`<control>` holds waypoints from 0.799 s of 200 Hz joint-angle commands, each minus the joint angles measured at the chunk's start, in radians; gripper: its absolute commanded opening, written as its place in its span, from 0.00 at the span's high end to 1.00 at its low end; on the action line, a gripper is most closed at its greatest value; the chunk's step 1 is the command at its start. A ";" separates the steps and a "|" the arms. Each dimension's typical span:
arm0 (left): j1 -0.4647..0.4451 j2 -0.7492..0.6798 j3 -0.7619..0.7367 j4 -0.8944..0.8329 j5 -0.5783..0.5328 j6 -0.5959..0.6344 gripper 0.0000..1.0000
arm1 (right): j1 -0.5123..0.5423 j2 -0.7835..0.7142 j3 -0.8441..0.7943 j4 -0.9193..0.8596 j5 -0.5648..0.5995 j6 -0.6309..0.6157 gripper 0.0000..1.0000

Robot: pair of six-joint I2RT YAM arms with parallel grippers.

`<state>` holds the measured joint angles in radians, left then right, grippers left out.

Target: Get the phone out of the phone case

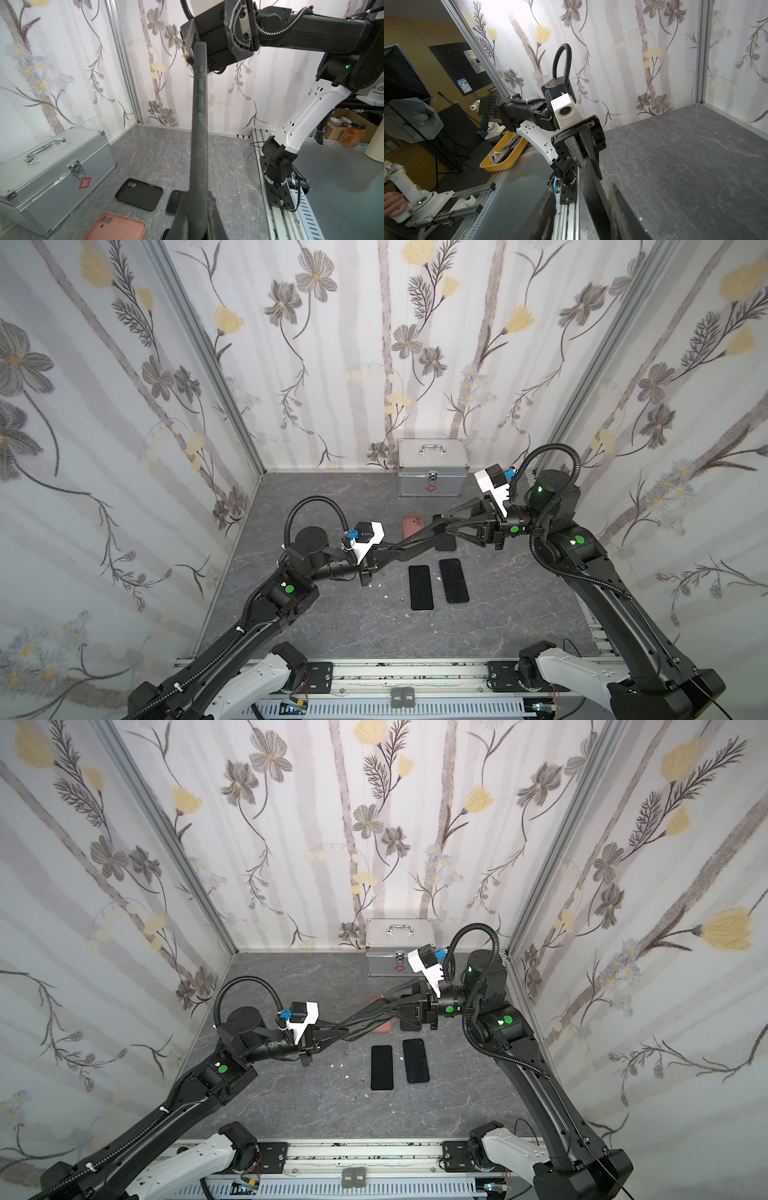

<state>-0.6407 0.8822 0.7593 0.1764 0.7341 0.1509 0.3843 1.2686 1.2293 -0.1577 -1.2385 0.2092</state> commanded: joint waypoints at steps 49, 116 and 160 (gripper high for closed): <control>0.000 -0.030 -0.015 0.071 -0.042 0.052 1.00 | 0.029 0.035 0.008 0.070 -0.035 0.072 0.69; 0.000 -0.029 0.000 0.052 -0.101 0.100 1.00 | 0.038 0.077 0.009 0.037 -0.036 0.107 0.80; 0.001 -0.007 0.043 0.031 -0.248 0.195 1.00 | 0.042 0.084 -0.006 0.010 -0.037 0.113 0.81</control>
<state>-0.6407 0.8650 0.7658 0.1055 0.6533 0.2478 0.4175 1.3445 1.2354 -0.0933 -1.2568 0.2863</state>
